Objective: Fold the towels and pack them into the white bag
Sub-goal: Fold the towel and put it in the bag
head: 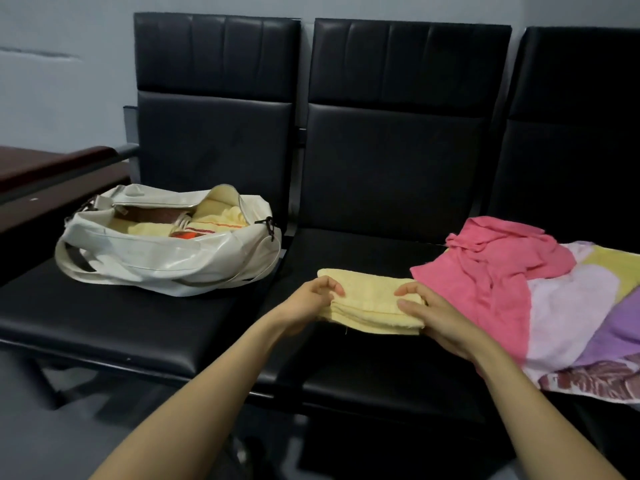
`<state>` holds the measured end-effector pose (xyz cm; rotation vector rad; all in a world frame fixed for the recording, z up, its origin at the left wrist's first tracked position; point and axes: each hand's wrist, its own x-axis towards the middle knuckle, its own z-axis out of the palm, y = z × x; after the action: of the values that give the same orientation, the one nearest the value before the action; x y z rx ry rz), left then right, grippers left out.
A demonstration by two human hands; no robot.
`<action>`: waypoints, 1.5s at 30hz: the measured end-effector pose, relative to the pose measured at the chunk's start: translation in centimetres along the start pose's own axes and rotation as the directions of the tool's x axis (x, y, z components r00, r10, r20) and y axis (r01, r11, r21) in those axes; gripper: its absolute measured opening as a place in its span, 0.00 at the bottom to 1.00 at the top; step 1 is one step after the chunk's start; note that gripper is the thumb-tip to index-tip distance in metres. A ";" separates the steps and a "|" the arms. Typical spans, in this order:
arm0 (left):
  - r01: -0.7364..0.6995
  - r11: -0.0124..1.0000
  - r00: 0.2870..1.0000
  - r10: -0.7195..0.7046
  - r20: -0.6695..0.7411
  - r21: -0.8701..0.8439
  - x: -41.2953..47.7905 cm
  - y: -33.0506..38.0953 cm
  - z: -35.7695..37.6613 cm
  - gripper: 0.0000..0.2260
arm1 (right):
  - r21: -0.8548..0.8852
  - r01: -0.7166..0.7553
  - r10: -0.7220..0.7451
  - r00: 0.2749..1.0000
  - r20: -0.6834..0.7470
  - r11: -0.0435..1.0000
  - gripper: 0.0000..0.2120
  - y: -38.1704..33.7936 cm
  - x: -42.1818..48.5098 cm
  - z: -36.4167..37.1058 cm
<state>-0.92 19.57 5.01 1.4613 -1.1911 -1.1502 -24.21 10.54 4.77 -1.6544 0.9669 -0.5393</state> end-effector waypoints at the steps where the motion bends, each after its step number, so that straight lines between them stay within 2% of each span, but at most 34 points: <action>1: -0.010 0.999 0.999 0.011 -0.043 0.034 0.2 -0.2 0.0 0.14 | -0.046 0.039 -0.038 0.999 0.017 0.998 0.08 0.2 0.1 0.2; 4: -0.033 0.982 0.992 0.055 -0.117 0.188 0.4 0.0 -0.6 0.15 | -0.156 0.120 -0.116 0.993 0.035 0.980 0.14 0.1 0.4 1.1; 6: -0.061 0.964 0.989 0.094 -0.116 0.259 0.2 0.7 -1.9 0.14 | -0.145 0.126 -0.120 0.991 0.053 0.981 0.16 -0.8 0.9 1.5; 11: -0.134 0.969 0.983 0.157 -0.099 0.206 -0.7 3.7 -9.4 0.13 | -0.120 0.147 -0.132 0.984 0.122 0.982 0.19 -7.2 5.3 2.9; 14: -0.161 0.978 0.956 0.188 -0.225 0.136 -0.9 5.7 -15.0 0.14 | -0.100 0.167 -0.144 0.968 0.205 0.981 0.19 -12.3 9.3 6.4; 17: -0.126 0.984 0.914 0.163 -0.370 0.123 -0.9 6.9 -20.4 0.15 | -0.125 0.254 -0.223 0.949 0.222 0.959 0.20 -16.6 13.5 10.8; 23: -0.016 0.979 0.872 0.112 -0.477 0.202 0.7 5.7 -29.7 0.15 | -0.290 0.355 -0.288 0.925 0.249 0.889 0.23 -20.8 21.3 18.9; 27: 0.151 0.950 0.855 0.013 -0.519 0.272 3.0 4.3 -33.6 0.14 | -0.339 0.307 -0.225 0.939 0.259 0.889 0.25 -21.2 25.2 22.8; 30: 0.402 0.864 0.818 -0.190 -0.543 0.303 4.7 3.1 -35.2 0.16 | -0.345 0.202 -0.107 0.955 0.276 0.916 0.23 -21.1 27.3 25.4; 32: 0.514 0.816 0.775 -0.310 -0.551 0.264 5.4 2.1 -36.6 0.14 | -0.349 0.134 -0.023 0.952 0.305 0.928 0.22 -21.0 28.3 26.8; 35: 0.575 0.808 0.725 -0.429 -0.539 0.129 5.2 0.7 -38.7 0.09 | -0.339 0.066 0.063 0.933 0.355 0.938 0.20 -21.3 28.9 28.5; 37: 0.577 0.812 0.696 -0.431 -0.574 0.091 5.0 0.0 -39.7 0.11 | -0.321 0.044 0.085 0.923 0.375 0.946 0.20 -21.3 29.4 29.5; 40: 0.532 0.834 0.657 -0.297 -0.693 0.147 5.7 -1.0 -40.6 0.13 | -0.302 0.034 0.081 0.930 0.359 0.953 0.19 -21.2 30.7 31.2; 42: 0.500 0.848 0.636 -0.222 -0.739 0.176 6.4 -1.7 -41.0 0.11 | -0.300 0.020 0.083 0.942 0.325 0.954 0.18 -21.1 32.1 32.5; 45: 0.538 0.803 0.577 -0.129 -0.807 0.256 7.5 -3.2 -41.6 0.14 | -0.246 -0.041 0.116 0.947 0.298 0.968 0.18 -20.4 34.2 34.3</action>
<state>41.23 16.01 7.72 2.3390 -0.5762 -0.3127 27.75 3.86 9.28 -1.8373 0.8827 -0.1021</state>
